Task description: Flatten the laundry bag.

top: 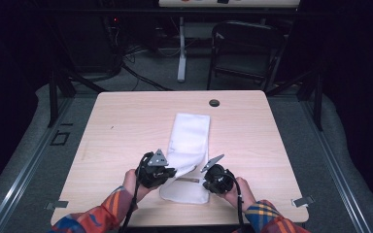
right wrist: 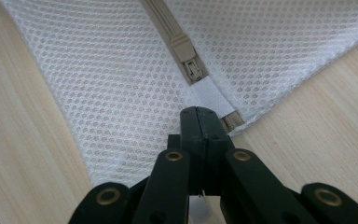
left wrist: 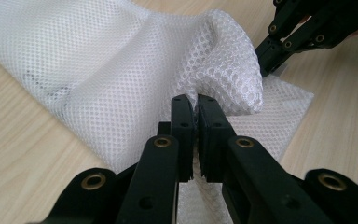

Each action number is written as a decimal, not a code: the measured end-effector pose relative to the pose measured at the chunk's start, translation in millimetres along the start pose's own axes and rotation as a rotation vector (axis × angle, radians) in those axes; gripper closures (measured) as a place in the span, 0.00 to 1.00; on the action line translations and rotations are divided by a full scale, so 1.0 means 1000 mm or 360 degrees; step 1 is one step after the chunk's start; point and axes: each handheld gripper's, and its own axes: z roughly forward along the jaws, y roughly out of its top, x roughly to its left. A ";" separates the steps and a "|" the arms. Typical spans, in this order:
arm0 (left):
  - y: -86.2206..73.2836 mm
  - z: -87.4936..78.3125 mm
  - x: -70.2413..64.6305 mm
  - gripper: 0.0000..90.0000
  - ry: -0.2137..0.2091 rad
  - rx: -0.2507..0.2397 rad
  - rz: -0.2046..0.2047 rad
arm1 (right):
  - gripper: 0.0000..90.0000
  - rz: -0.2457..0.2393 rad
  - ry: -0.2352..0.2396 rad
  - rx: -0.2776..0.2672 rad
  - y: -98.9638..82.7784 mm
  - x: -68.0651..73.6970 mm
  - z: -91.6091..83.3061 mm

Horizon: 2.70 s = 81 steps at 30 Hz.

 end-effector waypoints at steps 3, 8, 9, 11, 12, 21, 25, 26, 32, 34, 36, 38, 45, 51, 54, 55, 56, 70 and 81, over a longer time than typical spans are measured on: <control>-0.003 -0.005 0.003 0.96 0.0017 -0.0004 -0.0013 | 1.00 -0.0003 -0.0002 0.0002 0.000 0.000 0.000; -0.007 -0.010 0.006 0.96 0.0039 -0.0001 -0.0044 | 1.00 -0.0004 -0.0002 0.0000 0.000 0.000 0.000; -0.008 -0.011 0.006 0.96 0.0041 -0.0001 -0.0048 | 1.00 -0.0004 -0.0003 0.0000 0.000 0.000 0.000; -0.010 -0.013 0.008 0.96 0.0043 0.0013 -0.0049 | 1.00 -0.0010 -0.0002 0.0009 0.000 0.000 0.000; -0.010 -0.014 0.009 0.96 0.0048 0.0019 -0.0053 | 1.00 -0.0010 -0.0003 0.0009 0.000 0.000 0.000; -0.018 -0.019 0.014 0.96 0.0084 0.0044 -0.0079 | 1.00 -0.0008 -0.0022 0.0012 0.000 0.001 0.000; -0.021 -0.023 0.016 0.96 0.0106 0.0062 -0.0093 | 1.00 -0.0004 -0.0023 0.0021 0.000 0.000 -0.001; -0.022 -0.023 0.017 0.96 0.0113 0.0066 -0.0091 | 1.00 0.0000 -0.0026 0.0020 0.000 0.000 -0.001; -0.026 -0.028 0.022 0.96 0.0120 0.0074 -0.0131 | 1.00 0.0001 -0.0031 0.0033 0.000 0.000 -0.001; -0.028 -0.030 0.024 0.96 0.0131 0.0082 -0.0146 | 1.00 0.0006 -0.0031 0.0030 0.000 0.000 -0.001; -0.030 -0.031 0.025 0.96 0.0136 0.0099 -0.0155 | 1.00 0.0007 -0.0032 0.0033 0.000 -0.001 -0.001; -0.032 -0.032 0.026 0.96 0.0139 0.0106 -0.0166 | 1.00 0.0007 -0.0030 0.0038 0.000 -0.001 -0.001; -0.035 -0.033 0.026 0.96 0.0139 0.0158 -0.0170 | 1.00 0.0010 -0.0037 0.0052 0.000 -0.001 -0.002; -0.039 -0.035 0.028 0.96 0.0134 0.0202 -0.0190 | 1.00 0.0021 -0.0029 0.0054 0.000 -0.002 -0.002; -0.041 -0.034 0.028 0.96 0.0139 0.0212 -0.0206 | 1.00 0.0022 -0.0032 0.0060 0.000 -0.003 -0.002; -0.042 -0.034 0.029 0.96 0.0142 0.0222 -0.0210 | 1.00 0.0022 -0.0032 0.0061 0.000 -0.003 -0.003; -0.043 -0.034 0.029 0.96 0.0139 0.0231 -0.0216 | 1.00 0.0026 -0.0036 0.0060 -0.001 -0.003 -0.002; -0.049 -0.033 0.029 0.96 0.0132 0.0312 -0.0224 | 1.00 0.0033 -0.0037 0.0073 -0.001 -0.004 -0.003; -0.054 -0.031 0.031 0.95 0.0110 0.0393 -0.0237 | 1.00 0.0029 -0.0035 0.0094 0.000 -0.005 -0.004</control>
